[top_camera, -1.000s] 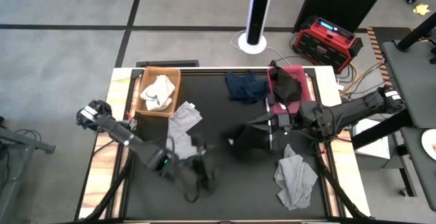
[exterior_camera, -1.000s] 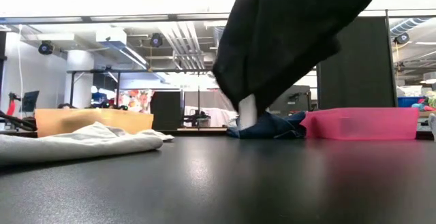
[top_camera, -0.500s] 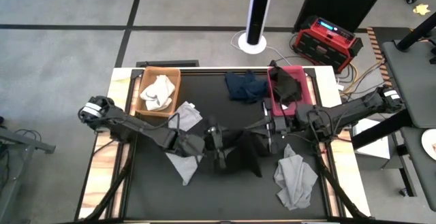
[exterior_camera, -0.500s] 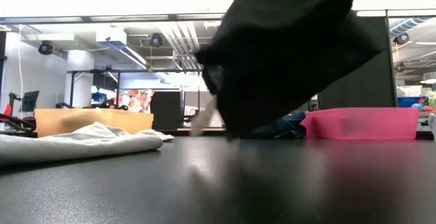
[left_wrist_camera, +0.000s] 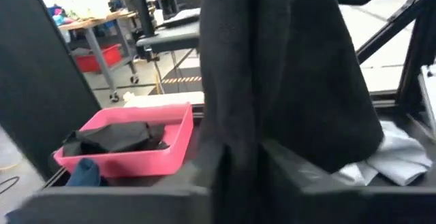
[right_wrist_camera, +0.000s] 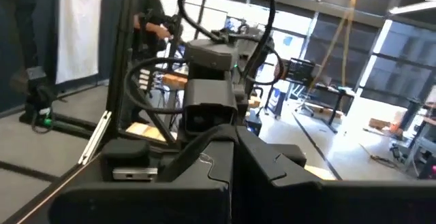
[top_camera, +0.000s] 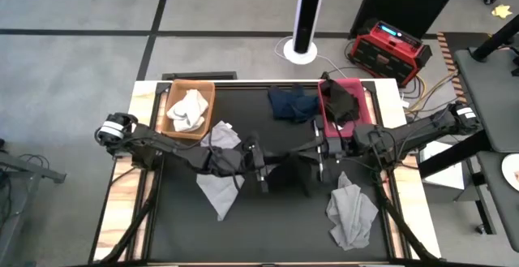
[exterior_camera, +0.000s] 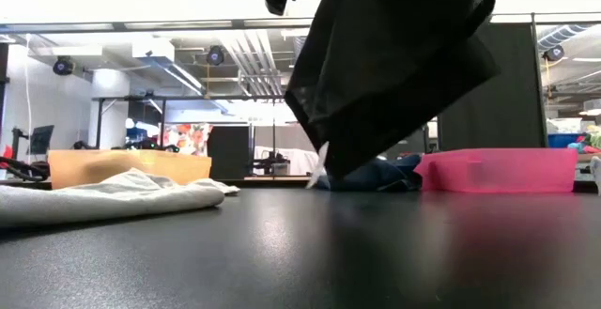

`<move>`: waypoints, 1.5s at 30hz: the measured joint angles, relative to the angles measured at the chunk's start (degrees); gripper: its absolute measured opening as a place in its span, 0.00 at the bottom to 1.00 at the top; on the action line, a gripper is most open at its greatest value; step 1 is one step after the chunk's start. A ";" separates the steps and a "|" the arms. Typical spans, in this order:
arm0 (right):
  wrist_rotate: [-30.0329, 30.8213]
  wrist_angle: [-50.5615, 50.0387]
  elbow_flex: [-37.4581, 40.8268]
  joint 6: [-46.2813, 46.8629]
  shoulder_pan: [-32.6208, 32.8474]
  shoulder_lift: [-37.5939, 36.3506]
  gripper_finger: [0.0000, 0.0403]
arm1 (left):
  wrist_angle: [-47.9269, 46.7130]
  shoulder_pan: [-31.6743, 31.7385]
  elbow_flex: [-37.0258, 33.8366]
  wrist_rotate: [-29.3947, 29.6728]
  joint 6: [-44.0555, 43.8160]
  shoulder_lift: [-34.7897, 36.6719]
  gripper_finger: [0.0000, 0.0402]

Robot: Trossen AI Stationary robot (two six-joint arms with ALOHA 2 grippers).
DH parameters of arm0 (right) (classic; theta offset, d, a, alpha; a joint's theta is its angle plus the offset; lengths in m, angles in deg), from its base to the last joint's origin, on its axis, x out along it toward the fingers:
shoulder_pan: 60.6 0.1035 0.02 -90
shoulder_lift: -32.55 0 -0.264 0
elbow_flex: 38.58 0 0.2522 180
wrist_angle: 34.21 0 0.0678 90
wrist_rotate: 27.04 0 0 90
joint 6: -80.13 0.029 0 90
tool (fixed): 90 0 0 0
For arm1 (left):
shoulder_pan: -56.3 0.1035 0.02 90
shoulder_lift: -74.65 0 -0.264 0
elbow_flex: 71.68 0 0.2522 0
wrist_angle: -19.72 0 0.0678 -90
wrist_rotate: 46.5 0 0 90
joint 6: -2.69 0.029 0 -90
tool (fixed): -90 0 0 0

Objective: Sort towels by color in basket
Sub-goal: Put the black towel into the red bin

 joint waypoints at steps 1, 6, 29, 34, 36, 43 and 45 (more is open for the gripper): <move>1.02 0.24 0.00 0.56 0.00 0.00 0.02 | 0.66 0.07 -0.25 -0.03 -0.12 -0.02 0.05; 10.65 -0.95 0.00 5.70 -0.13 0.00 0.02 | 3.95 -0.49 -1.74 -0.79 1.00 -0.05 0.01; 18.63 -33.45 0.00 19.10 -0.13 -3.67 0.52 | -3.34 -5.74 -1.89 9.60 -11.13 4.21 0.00; 18.62 -38.10 0.00 24.69 -0.13 -6.42 0.66 | -10.33 -6.96 -1.89 15.66 -16.18 6.54 0.00; 18.61 -37.68 0.00 25.41 -0.04 -7.39 0.69 | -12.79 -7.14 -1.89 19.42 -18.05 7.39 0.00; 18.26 -33.07 0.04 19.07 3.21 -8.27 0.70 | -15.99 -6.60 -1.89 23.43 -20.98 8.00 0.00; 18.16 -29.30 0.04 15.91 4.66 -7.50 0.68 | -16.05 -6.28 -1.89 23.47 -21.27 7.77 0.00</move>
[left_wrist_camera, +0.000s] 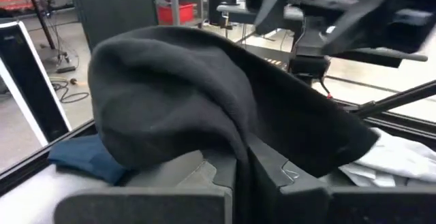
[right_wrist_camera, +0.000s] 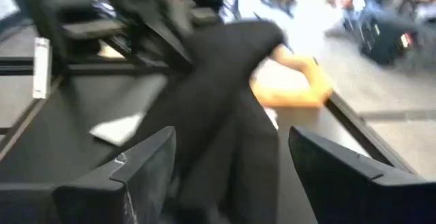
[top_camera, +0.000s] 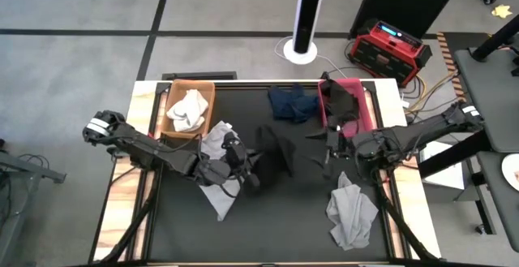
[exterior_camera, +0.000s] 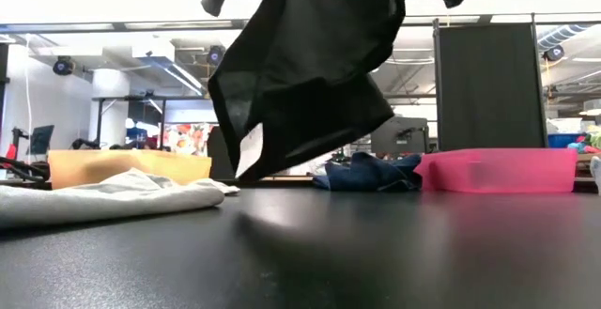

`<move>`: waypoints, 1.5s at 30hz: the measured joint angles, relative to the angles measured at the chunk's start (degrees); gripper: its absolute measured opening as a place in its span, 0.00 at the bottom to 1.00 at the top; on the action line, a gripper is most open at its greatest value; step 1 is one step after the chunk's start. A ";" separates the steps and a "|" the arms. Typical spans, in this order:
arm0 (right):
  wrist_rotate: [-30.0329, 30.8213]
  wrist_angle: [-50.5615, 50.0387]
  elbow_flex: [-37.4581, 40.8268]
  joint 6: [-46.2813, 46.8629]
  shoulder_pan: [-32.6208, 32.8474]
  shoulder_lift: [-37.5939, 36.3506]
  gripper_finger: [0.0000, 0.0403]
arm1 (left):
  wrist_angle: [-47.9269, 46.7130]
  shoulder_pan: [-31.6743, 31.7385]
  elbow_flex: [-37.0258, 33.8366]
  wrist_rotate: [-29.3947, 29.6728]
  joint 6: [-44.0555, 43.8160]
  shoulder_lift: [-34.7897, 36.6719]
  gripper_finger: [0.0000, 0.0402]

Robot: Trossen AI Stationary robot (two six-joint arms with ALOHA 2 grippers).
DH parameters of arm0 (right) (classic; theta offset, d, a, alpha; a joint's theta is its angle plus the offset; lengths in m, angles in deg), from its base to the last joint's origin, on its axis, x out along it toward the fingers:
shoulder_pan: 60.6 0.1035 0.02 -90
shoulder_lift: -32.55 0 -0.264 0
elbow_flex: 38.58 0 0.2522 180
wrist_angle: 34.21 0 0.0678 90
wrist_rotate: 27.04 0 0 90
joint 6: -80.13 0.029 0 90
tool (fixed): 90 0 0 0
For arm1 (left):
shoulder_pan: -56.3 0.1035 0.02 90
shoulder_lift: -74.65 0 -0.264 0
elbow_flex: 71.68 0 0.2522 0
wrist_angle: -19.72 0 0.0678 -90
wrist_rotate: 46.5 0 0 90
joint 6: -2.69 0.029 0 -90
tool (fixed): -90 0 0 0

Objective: Sort towels by color in basket
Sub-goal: Put the black towel into the red bin

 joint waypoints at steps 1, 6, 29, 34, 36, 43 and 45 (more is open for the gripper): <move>-0.03 1.82 0.00 -1.93 0.77 0.74 0.67 | -0.10 0.14 0.00 0.09 -0.33 -0.05 0.00; -0.41 8.83 0.00 -11.88 2.76 5.97 0.66 | -0.02 1.01 0.00 0.44 -1.98 -0.23 0.00; -1.54 7.11 -10.39 -17.95 -4.68 28.05 0.71 | 11.65 1.16 0.02 -11.30 7.28 -0.30 0.00; -2.03 7.49 -10.73 -19.18 -4.27 28.28 0.45 | 11.63 1.16 0.02 -11.31 7.30 -0.34 0.00; -2.05 7.38 -10.73 -19.42 -4.27 28.18 0.29 | 11.59 1.16 0.02 -10.96 7.30 -0.35 0.00; -3.58 5.24 -10.73 -19.00 -3.89 26.43 0.03 | 5.44 1.09 0.02 -6.42 8.21 0.29 0.13; -3.62 4.11 -10.73 -17.51 -3.90 25.59 0.03 | 2.52 1.07 0.02 -6.40 7.95 0.81 0.21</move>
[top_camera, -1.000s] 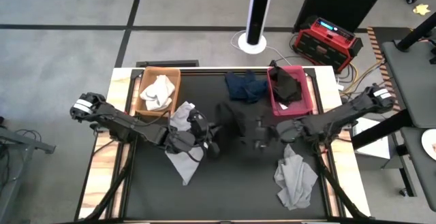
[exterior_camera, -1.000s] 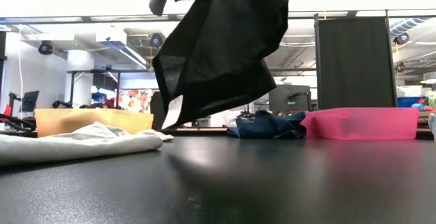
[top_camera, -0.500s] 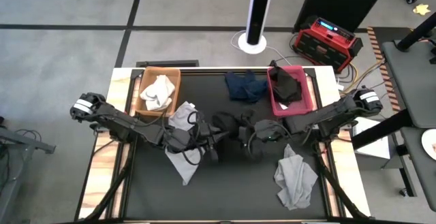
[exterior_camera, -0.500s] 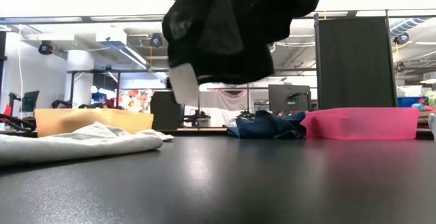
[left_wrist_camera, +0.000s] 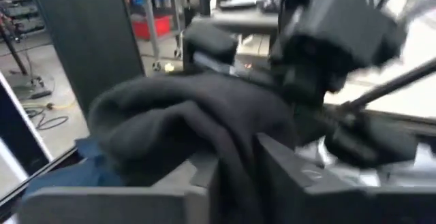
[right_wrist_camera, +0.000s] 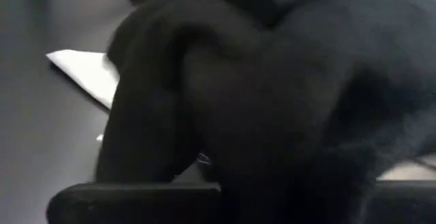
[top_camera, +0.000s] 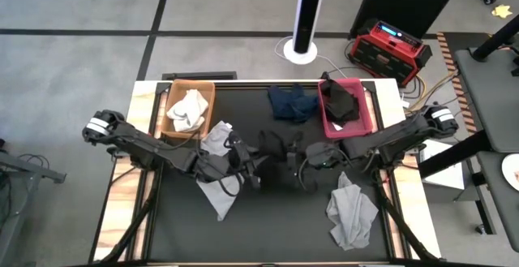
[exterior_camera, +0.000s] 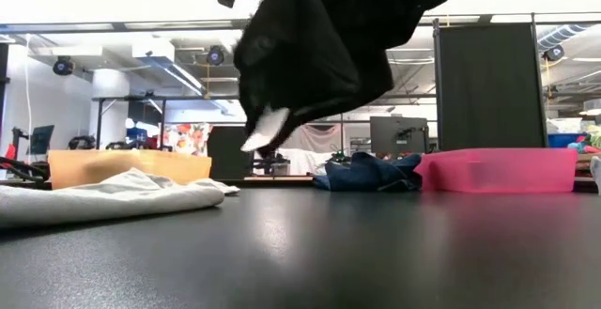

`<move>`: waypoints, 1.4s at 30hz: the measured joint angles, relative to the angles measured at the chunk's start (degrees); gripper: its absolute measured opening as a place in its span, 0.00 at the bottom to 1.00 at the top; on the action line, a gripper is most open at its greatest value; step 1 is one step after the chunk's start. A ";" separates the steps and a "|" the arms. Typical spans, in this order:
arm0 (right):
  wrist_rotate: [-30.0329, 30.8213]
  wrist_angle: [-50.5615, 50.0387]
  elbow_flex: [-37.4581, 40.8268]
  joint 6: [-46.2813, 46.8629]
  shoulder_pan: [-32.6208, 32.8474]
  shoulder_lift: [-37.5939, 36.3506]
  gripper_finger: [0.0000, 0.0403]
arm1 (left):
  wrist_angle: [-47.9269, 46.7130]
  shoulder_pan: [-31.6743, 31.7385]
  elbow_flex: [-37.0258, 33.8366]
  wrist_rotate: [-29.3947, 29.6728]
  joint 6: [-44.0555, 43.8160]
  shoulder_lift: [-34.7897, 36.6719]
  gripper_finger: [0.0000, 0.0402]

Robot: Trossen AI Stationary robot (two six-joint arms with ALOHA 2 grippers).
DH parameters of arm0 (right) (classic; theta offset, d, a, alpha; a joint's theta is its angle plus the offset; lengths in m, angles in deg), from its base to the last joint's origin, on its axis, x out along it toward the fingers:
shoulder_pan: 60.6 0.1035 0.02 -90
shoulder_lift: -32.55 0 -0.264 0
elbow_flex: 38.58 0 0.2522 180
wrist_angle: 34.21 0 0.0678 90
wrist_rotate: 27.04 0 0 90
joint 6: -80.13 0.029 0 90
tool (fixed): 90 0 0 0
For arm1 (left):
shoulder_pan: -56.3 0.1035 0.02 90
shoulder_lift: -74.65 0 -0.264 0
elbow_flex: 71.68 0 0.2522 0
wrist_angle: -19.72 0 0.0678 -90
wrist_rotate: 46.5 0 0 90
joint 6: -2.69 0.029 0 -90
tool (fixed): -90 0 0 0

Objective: Sort towels by color in basket
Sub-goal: Put the black towel into the red bin

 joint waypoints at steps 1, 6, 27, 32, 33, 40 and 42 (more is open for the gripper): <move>0.04 -1.07 0.00 1.10 -0.15 -0.56 0.03 | -1.09 0.00 0.00 0.02 -0.03 0.26 0.25; 0.46 -5.47 0.00 5.67 -0.90 -3.72 0.02 | -5.48 -0.02 0.00 0.53 0.32 2.18 0.50; 30.54 -44.33 0.00 29.58 -20.60 -22.66 0.02 | -16.89 0.00 0.00 12.17 -1.55 8.41 0.70; 30.07 -52.20 0.02 36.07 -26.62 -22.26 0.02 | -16.83 0.00 -0.04 12.19 -1.68 7.48 0.70; 29.88 -53.31 0.02 37.23 -27.31 -22.00 0.02 | -16.86 0.00 -0.07 12.19 -1.78 7.46 0.70; 28.63 -59.76 0.02 41.77 -30.55 -20.32 0.02 | -16.68 0.00 -0.07 12.22 -2.64 7.48 0.70; 28.65 -60.23 0.04 41.93 -30.62 -20.25 0.02 | -16.69 0.00 -0.07 12.22 -2.67 7.34 0.70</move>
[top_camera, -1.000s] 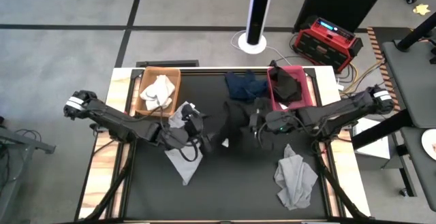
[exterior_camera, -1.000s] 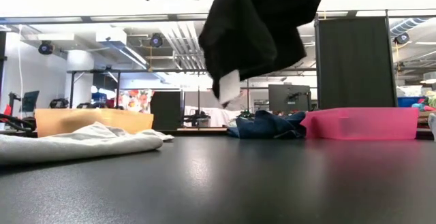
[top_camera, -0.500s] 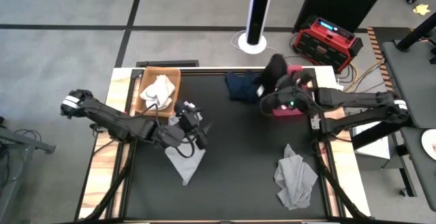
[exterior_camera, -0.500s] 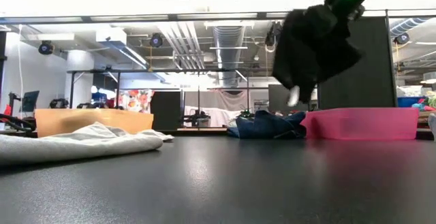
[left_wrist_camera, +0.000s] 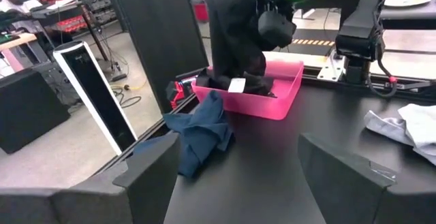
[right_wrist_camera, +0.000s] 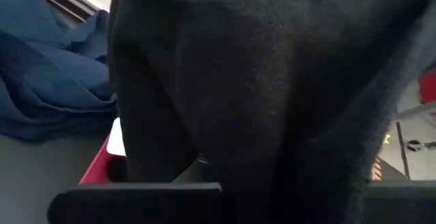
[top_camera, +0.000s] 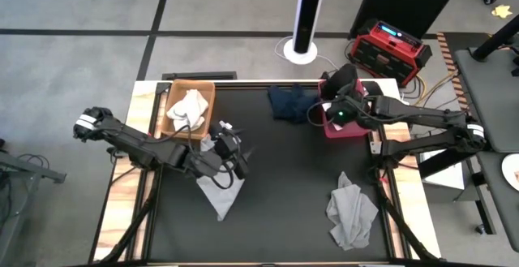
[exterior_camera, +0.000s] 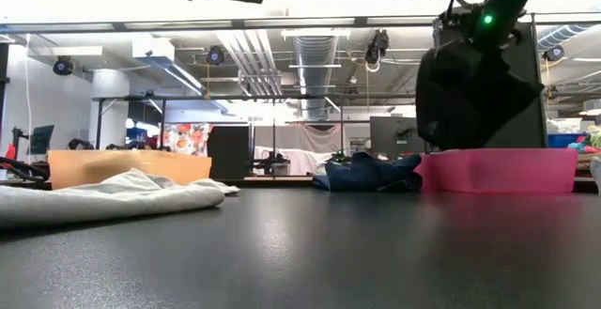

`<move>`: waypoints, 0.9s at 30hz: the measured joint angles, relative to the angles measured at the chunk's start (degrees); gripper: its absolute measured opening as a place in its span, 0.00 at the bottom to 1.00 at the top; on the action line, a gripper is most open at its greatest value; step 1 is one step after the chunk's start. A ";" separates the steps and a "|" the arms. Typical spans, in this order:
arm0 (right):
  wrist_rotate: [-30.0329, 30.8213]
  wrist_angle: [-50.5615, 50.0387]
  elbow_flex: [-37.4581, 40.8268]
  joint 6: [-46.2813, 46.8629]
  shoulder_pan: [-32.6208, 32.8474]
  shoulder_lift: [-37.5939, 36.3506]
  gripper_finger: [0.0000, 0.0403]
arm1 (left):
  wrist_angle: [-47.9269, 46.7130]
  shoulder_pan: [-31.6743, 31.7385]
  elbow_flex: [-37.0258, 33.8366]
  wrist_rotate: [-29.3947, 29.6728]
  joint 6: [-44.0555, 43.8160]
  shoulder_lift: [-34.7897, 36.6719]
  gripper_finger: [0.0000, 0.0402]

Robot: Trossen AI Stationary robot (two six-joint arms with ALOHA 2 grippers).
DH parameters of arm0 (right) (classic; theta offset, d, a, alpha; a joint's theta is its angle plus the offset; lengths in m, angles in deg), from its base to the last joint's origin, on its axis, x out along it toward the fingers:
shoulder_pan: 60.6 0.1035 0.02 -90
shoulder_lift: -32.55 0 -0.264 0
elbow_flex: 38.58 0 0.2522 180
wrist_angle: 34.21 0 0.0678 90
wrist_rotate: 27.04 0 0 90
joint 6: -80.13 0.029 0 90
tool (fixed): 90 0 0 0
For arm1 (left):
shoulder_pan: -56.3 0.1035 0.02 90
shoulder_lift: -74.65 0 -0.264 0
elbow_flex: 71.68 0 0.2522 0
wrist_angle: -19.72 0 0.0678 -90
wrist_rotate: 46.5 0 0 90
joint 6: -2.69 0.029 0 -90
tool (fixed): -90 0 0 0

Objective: Sort towels by color in basket
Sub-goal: Put the black towel into the red bin

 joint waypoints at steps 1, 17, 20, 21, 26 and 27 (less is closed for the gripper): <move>0.02 0.00 0.00 -0.07 0.00 -0.06 0.02 | 0.00 0.00 0.00 0.00 0.00 -0.16 0.70; 2.59 -1.07 -6.54 -4.83 -0.02 -4.30 0.02 | -0.07 0.00 -0.02 -0.04 -1.48 -3.26 0.70; -0.28 -1.17 -8.26 -5.74 -0.02 -4.31 0.02 | 0.20 0.00 -0.02 -0.07 -1.51 -3.37 0.70; -2.09 -0.86 -8.56 -6.38 -0.02 -4.31 0.02 | 0.30 0.00 -0.02 -0.09 -1.51 -3.41 0.70; -17.06 5.43 -8.07 -11.34 -0.02 -4.95 0.02 | 2.78 0.02 -0.04 -3.71 0.99 -3.44 0.70; -21.54 7.37 -7.41 -12.78 -0.02 -5.40 0.02 | 3.86 0.04 -0.04 -5.77 2.26 -3.44 0.70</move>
